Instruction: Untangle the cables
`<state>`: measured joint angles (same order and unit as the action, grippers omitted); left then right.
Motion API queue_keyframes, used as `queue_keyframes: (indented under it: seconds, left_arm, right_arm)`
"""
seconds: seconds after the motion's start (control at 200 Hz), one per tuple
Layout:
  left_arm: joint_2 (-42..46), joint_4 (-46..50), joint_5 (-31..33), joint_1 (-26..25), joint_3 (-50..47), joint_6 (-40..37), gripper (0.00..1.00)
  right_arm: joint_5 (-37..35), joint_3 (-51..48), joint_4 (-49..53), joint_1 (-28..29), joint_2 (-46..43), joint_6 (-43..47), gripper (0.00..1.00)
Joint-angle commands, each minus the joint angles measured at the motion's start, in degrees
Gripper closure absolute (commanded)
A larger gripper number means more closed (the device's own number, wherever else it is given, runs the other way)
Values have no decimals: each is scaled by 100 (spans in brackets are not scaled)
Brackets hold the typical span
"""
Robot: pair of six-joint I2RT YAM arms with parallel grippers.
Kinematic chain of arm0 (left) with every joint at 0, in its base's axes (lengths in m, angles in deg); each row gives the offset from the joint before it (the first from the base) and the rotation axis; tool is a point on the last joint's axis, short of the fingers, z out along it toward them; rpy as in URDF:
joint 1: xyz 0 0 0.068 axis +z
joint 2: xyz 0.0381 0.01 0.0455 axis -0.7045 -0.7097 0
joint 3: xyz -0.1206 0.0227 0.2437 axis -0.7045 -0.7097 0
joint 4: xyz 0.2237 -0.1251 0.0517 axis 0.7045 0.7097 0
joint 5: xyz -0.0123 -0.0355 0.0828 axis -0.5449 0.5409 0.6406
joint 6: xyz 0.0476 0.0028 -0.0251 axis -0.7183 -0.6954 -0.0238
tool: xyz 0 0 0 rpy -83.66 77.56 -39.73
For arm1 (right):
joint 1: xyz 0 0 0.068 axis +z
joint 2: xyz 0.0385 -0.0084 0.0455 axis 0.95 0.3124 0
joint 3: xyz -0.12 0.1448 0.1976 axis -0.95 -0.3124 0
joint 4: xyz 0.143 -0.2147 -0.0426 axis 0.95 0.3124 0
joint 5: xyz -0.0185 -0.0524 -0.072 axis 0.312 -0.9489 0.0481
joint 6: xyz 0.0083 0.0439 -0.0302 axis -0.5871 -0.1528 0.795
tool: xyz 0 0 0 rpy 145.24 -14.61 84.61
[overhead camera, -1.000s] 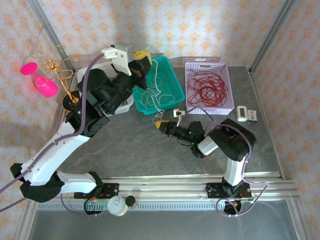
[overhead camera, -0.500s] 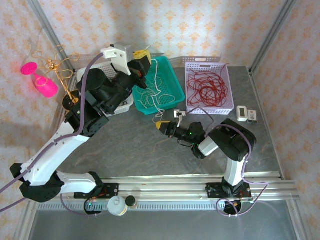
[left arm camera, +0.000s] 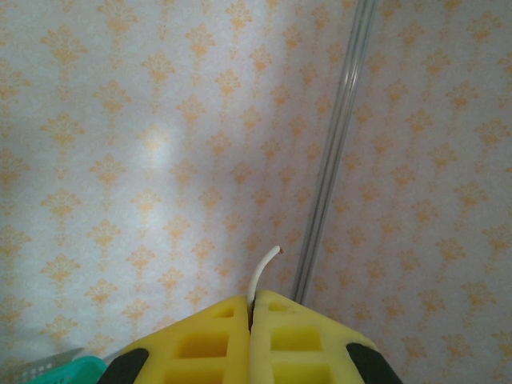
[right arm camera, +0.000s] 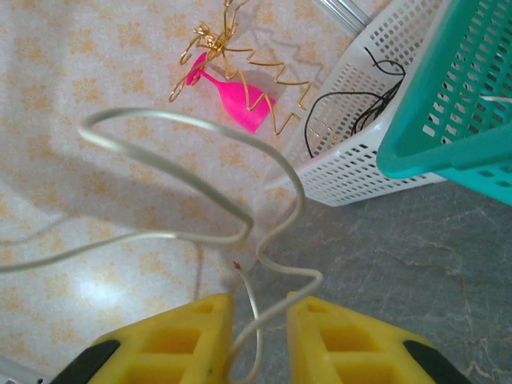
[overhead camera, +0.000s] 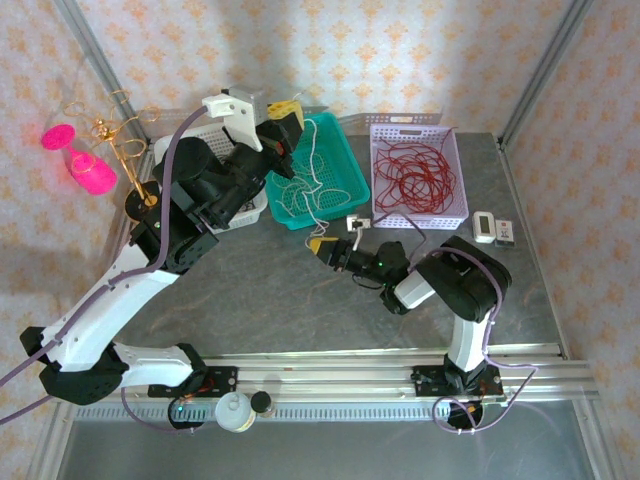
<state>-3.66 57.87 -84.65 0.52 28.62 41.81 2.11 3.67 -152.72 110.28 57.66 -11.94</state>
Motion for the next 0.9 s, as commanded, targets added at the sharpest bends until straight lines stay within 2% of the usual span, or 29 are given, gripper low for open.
queue_keyframes:
  seconds: [0.0, 0.075, 0.25, 0.365, 0.491, 0.691, 0.891]
  left_arm:
    - [-7, -68, -85, -34, 147, -19, 100]
    - [-1, -68, -85, -32, 160, -28, 100]
    - [-65, -66, 68, -34, 264, -183, 100]
    - [-182, -150, 233, -33, 377, -384, 100]
    - [-449, -185, 566, -36, 802, -772, 100]
    - [-1040, -507, 1317, 32, 1565, -1511, 100]
    - [-1612, -482, 1315, 630, 2356, -1559, 100]
  right_arm:
    - [-9, 162, -420, 30, 135, 36, 80]
    - [4, 177, -420, 32, 180, 47, 87]
    - [71, -34, -446, 37, 190, 113, 91]
    - [164, -246, -425, 37, 131, 220, 100]
    - [227, -555, -166, 63, -105, 533, 100]
    - [73, -993, 820, 212, -896, 1267, 100]
    - [-295, -1274, 1922, 363, -1840, 1741, 100]
